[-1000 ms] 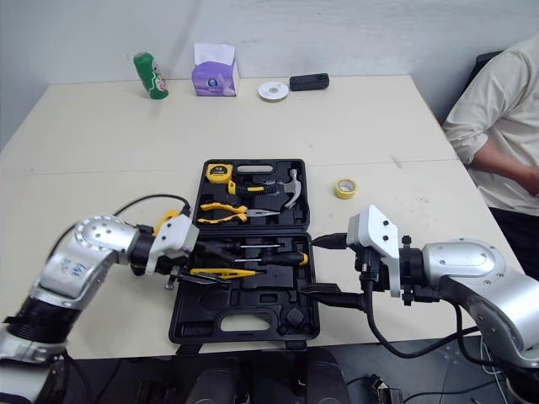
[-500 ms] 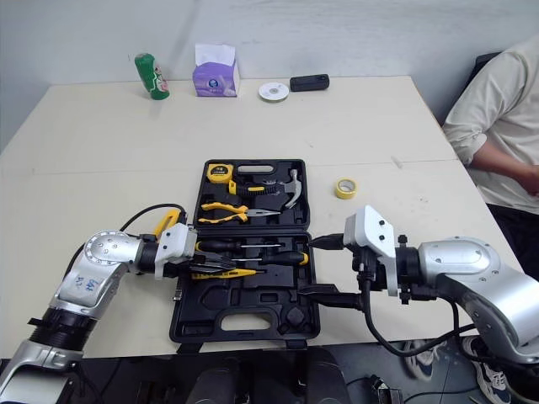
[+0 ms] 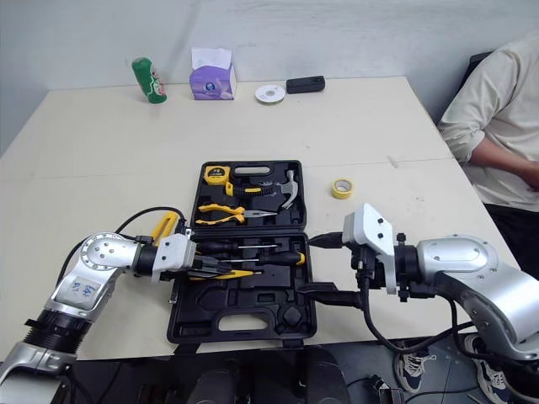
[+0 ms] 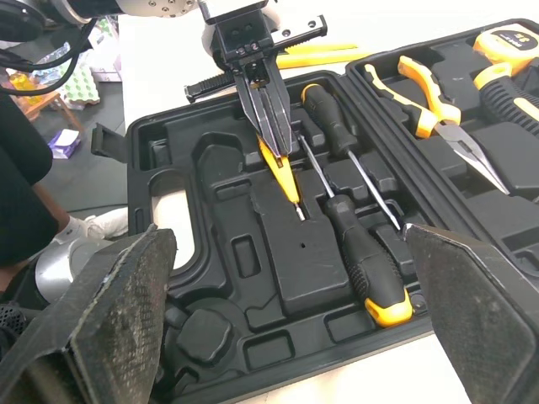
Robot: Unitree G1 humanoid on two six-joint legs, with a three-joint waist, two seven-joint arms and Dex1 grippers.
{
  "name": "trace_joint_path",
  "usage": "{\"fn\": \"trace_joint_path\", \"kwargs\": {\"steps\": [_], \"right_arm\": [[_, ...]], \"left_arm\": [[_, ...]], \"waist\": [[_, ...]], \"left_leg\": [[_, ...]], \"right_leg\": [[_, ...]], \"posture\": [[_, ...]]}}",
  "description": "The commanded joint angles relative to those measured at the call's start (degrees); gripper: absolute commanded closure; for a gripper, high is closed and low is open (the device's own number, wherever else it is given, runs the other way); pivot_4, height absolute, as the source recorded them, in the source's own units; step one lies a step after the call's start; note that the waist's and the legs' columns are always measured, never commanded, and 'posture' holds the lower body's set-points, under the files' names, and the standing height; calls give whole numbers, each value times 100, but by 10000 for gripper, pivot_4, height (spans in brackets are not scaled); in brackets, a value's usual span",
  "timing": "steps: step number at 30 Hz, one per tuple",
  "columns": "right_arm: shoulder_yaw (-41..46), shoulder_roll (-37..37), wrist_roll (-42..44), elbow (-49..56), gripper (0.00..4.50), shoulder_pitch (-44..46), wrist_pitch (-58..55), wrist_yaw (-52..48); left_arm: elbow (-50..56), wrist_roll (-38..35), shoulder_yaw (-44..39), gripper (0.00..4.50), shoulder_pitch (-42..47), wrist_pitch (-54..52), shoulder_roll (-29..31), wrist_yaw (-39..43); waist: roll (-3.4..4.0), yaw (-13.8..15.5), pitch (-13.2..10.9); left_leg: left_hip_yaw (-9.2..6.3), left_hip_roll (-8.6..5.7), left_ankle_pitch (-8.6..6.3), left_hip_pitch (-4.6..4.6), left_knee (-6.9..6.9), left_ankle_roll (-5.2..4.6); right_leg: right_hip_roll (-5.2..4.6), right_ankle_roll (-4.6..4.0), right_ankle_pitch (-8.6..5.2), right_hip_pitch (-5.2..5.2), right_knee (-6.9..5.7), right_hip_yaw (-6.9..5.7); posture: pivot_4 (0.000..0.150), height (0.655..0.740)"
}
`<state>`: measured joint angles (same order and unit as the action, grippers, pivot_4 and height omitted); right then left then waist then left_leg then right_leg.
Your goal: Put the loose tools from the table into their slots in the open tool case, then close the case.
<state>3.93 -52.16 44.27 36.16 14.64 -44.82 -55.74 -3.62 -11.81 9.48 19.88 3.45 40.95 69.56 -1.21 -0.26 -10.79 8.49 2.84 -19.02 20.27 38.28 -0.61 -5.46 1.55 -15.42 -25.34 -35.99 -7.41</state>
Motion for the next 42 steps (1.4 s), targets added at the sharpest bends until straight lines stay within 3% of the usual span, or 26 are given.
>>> {"fn": "trace_joint_path", "kwargs": {"steps": [1,4,8,12,19,24,28,31,37,42], "right_arm": [[1,14,-22,16,0,78,162,-53],[-26,3,-79,-60,0,88,218,-77],[-29,24,-86,-202,0,183,305,-88],[-59,204,-59,-591,0,583,449,-176],[-360,586,-147,-1392,0,1410,658,-574],[-695,888,-404,-2134,0,2058,872,-993],[-902,989,-622,-2447,0,2239,1038,-1285],[-960,1067,-640,-2470,0,2276,1017,-1403],[-1005,1140,-776,-2498,0,2326,1037,-1461],[-919,1108,-801,-2263,0,2175,957,-1362]], "left_arm": [[-378,428,175,44358,-186,-206,118,-120],[-226,222,46,44358,-192,-641,135,-248],[382,-596,-529,44358,-370,-1593,182,-396],[1671,-2082,-2150,30843,-1115,-3356,219,-1329],[3209,-3225,-4711,480,-2809,-4606,-585,-3392],[4049,-3510,-5894,480,-4324,-4760,-1498,-4332],[4696,-3665,-6063,480,-5308,-4662,-2101,-4666],[4950,-3564,-5991,480,-5793,-4608,-2238,-4815],[4888,-3306,-5459,480,-5384,-5033,-1258,-5140],[4482,-3450,-5146,480,-4307,-5939,-311,-5639]], "waist": [[6,2,5],[10,3,10],[9,-11,10],[-15,-114,-4],[-27,-124,-11],[-38,-123,-14],[-45,-34,-12],[-46,30,-12],[-45,40,-12],[-45,23,-12]], "left_leg": [[0,0,1,-1,-1,1],[0,0,2,-2,-2,0],[0,1,3,-3,-1,-2],[-1,7,23,6,-9,33],[-4,1,21,4,-7,30],[-3,1,14,4,-7,28],[-7,-2,-5,7,-5,-3],[-8,-3,-22,11,0,6],[-14,-1,-28,14,0,13],[-12,1,-14,16,-3,-8]], "right_leg": [[0,-1,0,0,0,0],[1,-3,1,0,-1,0],[1,-5,2,2,-2,0],[5,-7,1,-9,-4,2],[-5,-6,2,-6,2,3],[-4,-6,2,-6,5,3],[-8,-7,1,-5,10,1],[-7,-7,1,-7,16,1],[0,-11,-1,-8,19,-1],[-1,-11,0,-10,15,-2]], "posture": [[1500,7252],[1500,7252],[1500,7252],[1500,7252],[1500,7252],[1500,7252],[1500,7252],[1500,7252],[1500,7252],[1500,7252]]}}
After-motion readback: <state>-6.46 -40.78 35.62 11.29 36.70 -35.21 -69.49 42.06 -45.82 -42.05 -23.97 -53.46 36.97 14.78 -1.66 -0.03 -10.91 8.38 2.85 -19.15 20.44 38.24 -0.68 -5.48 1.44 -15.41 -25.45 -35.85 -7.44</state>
